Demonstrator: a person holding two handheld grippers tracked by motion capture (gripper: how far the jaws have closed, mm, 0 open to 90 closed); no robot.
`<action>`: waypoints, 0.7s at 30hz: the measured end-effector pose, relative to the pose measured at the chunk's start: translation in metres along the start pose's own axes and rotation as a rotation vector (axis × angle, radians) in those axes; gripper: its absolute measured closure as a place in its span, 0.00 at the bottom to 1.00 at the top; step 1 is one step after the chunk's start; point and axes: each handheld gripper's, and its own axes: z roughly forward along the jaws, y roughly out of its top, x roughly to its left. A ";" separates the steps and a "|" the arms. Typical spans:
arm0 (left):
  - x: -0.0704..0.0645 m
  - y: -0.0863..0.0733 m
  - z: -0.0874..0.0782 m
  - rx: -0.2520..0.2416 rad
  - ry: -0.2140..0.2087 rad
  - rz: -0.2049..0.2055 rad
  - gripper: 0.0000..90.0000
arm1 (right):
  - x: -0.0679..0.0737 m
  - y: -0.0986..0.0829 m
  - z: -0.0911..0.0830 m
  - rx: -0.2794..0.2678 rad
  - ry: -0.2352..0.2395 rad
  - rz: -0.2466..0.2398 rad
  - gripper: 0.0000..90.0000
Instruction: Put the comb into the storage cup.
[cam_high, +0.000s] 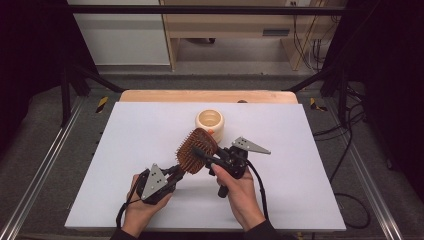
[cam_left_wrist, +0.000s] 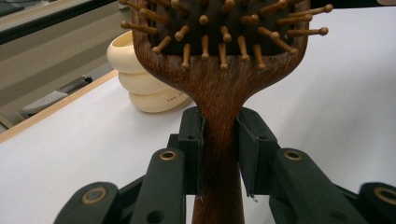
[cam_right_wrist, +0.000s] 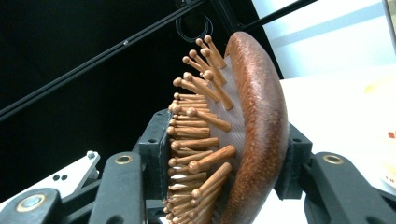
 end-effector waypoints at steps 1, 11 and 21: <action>0.000 0.000 0.000 -0.001 0.000 -0.001 0.80 | 0.000 0.000 0.000 -0.001 0.002 -0.002 0.56; 0.002 0.000 -0.001 -0.010 -0.001 -0.014 0.80 | 0.006 0.001 0.003 -0.007 -0.020 -0.004 0.59; 0.005 0.000 -0.002 -0.035 -0.012 -0.068 0.79 | 0.009 0.005 0.005 -0.006 -0.026 0.008 0.60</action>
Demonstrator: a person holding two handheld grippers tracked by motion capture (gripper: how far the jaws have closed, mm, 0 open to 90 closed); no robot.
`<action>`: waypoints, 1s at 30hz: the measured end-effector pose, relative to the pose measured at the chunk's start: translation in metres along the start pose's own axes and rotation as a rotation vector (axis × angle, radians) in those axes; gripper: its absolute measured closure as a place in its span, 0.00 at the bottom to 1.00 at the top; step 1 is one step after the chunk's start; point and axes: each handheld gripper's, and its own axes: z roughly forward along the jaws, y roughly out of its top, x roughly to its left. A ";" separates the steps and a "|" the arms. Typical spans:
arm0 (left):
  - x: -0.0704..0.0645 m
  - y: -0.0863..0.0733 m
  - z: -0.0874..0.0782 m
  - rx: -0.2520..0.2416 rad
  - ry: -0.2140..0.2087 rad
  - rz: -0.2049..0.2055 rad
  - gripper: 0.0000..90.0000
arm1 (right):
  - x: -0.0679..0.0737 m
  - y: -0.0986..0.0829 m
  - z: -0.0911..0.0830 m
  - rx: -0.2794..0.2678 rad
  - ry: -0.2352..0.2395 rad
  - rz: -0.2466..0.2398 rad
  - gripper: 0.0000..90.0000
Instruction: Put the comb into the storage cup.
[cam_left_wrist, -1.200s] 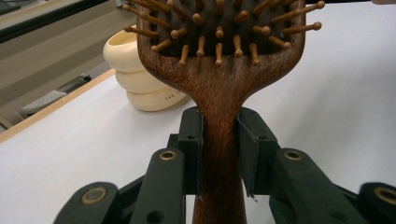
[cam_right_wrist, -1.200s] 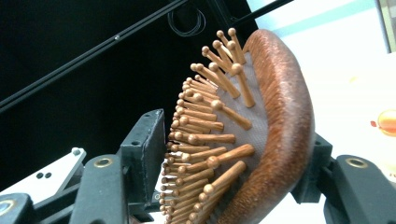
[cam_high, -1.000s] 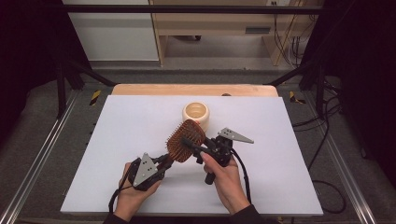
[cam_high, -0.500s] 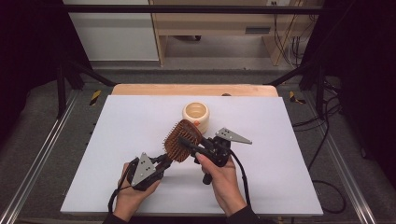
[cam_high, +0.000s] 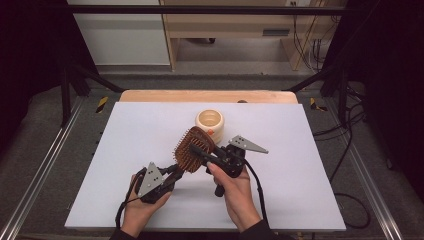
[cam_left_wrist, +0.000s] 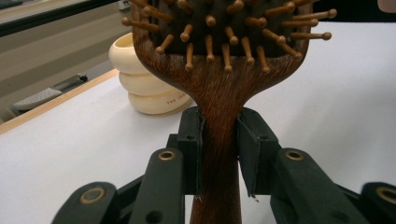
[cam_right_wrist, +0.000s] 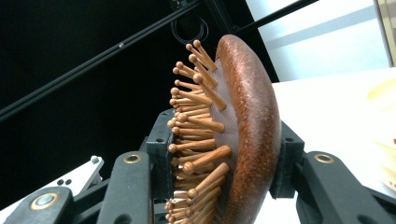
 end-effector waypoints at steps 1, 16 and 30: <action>0.001 0.000 0.000 -0.007 -0.003 -0.011 0.78 | 0.000 0.001 0.000 -0.005 0.001 -0.002 0.60; 0.024 0.002 -0.024 -0.074 0.130 -0.187 0.18 | -0.008 0.042 -0.009 -0.024 -0.079 -0.041 0.59; 0.047 -0.028 -0.061 -0.050 0.221 -0.293 0.04 | -0.023 0.082 -0.008 -0.015 -0.172 -0.054 0.59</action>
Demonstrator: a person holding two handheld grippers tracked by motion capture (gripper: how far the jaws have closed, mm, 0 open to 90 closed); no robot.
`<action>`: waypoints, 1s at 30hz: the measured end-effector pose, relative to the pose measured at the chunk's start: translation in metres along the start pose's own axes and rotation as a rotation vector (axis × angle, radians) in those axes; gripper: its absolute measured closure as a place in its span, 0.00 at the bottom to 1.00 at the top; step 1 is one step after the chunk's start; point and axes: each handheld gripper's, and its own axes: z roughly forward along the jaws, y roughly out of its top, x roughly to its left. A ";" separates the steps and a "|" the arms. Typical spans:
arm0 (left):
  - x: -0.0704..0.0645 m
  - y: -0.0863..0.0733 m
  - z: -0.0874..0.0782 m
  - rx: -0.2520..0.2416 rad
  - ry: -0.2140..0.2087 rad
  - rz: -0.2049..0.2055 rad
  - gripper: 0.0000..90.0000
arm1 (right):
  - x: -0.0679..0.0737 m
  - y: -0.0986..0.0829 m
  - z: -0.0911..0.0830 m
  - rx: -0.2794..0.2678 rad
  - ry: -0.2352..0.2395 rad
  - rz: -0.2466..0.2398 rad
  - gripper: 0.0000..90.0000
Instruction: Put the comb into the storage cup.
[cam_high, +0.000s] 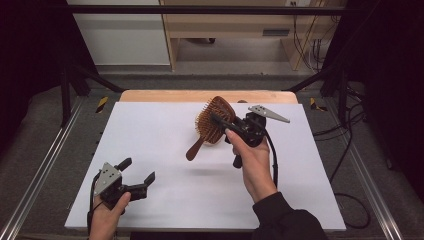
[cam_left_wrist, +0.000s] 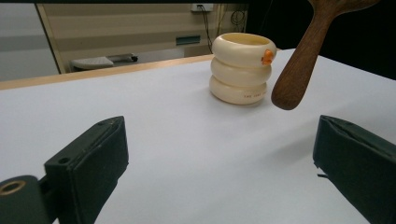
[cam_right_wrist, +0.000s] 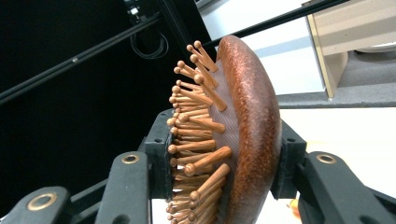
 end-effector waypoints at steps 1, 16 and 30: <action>0.001 0.000 0.001 0.001 0.010 -0.001 0.04 | -0.001 0.001 0.002 0.002 -0.003 -0.003 0.59; 0.014 -0.006 0.001 0.003 0.071 -0.059 0.04 | -0.012 0.007 0.023 0.009 -0.016 0.015 0.58; 0.018 -0.007 0.001 0.006 0.092 -0.061 0.05 | -0.009 0.025 0.038 -0.037 -0.003 0.052 0.58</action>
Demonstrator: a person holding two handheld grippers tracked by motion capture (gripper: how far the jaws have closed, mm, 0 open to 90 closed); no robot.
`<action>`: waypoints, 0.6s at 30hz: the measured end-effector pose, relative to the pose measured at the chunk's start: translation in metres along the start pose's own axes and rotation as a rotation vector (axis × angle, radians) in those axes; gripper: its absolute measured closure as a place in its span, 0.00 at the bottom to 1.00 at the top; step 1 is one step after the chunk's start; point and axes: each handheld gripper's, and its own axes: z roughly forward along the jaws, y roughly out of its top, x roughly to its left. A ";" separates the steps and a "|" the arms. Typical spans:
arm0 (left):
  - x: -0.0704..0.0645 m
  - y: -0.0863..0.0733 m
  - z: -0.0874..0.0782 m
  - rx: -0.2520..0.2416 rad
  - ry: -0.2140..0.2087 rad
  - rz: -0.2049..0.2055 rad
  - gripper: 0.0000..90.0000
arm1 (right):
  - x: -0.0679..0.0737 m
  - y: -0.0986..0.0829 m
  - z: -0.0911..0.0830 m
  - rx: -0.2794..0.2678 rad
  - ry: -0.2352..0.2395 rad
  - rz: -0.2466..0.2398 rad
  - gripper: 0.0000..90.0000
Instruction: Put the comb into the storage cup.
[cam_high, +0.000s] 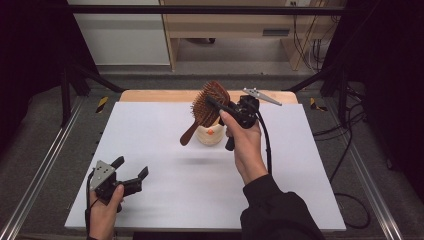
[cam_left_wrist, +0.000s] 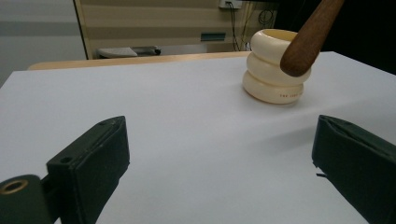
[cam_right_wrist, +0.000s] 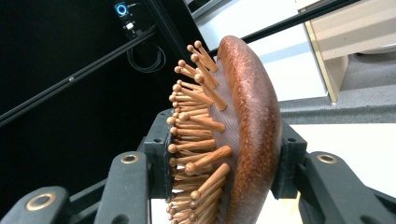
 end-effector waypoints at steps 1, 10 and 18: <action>0.001 0.000 0.000 -0.002 0.001 -0.003 0.05 | 0.001 0.003 0.003 0.001 -0.003 0.005 0.58; 0.002 -0.001 0.002 0.004 -0.006 -0.015 0.02 | 0.002 0.026 0.021 0.008 -0.027 -0.028 0.58; 0.002 -0.001 0.002 0.002 -0.003 -0.015 0.02 | -0.003 0.041 0.031 -0.007 -0.043 -0.021 0.58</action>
